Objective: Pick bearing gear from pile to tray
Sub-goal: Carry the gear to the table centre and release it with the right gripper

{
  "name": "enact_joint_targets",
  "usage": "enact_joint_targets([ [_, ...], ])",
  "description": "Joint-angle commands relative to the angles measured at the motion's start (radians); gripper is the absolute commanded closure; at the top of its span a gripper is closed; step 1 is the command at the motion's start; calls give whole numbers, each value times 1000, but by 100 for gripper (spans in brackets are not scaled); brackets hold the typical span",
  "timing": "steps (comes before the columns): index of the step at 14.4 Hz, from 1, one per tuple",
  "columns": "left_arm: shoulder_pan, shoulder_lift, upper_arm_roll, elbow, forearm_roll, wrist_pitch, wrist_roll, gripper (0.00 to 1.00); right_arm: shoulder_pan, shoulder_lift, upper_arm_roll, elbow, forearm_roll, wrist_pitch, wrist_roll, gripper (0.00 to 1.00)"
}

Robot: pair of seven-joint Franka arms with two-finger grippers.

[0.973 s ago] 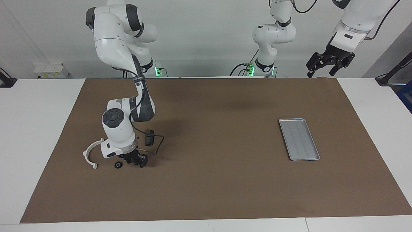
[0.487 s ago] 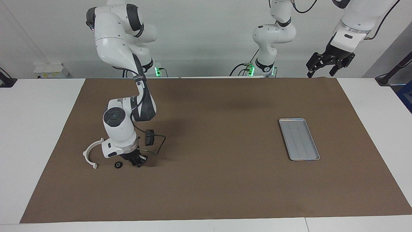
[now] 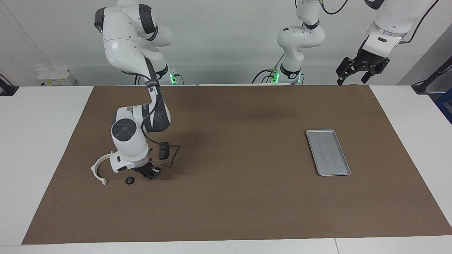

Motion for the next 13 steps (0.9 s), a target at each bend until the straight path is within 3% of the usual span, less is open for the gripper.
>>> enact_joint_targets([
  [1, 12, -6, -7, 5, -16, -21, 10, 0, -8, -100, 55, 13, -18, -132, -36, 100],
  [4, 12, -6, -6, 5, -16, -21, 9, 0, -8, -169, 137, 73, -1, -288, -10, 100],
  [8, 12, -6, -6, 5, -16, -19, 10, 0, 7, -257, 284, 84, -2, -411, 264, 100],
  [13, 12, -6, -6, 5, -16, -21, 10, 0, 181, -281, 303, 24, 59, -341, 739, 100],
])
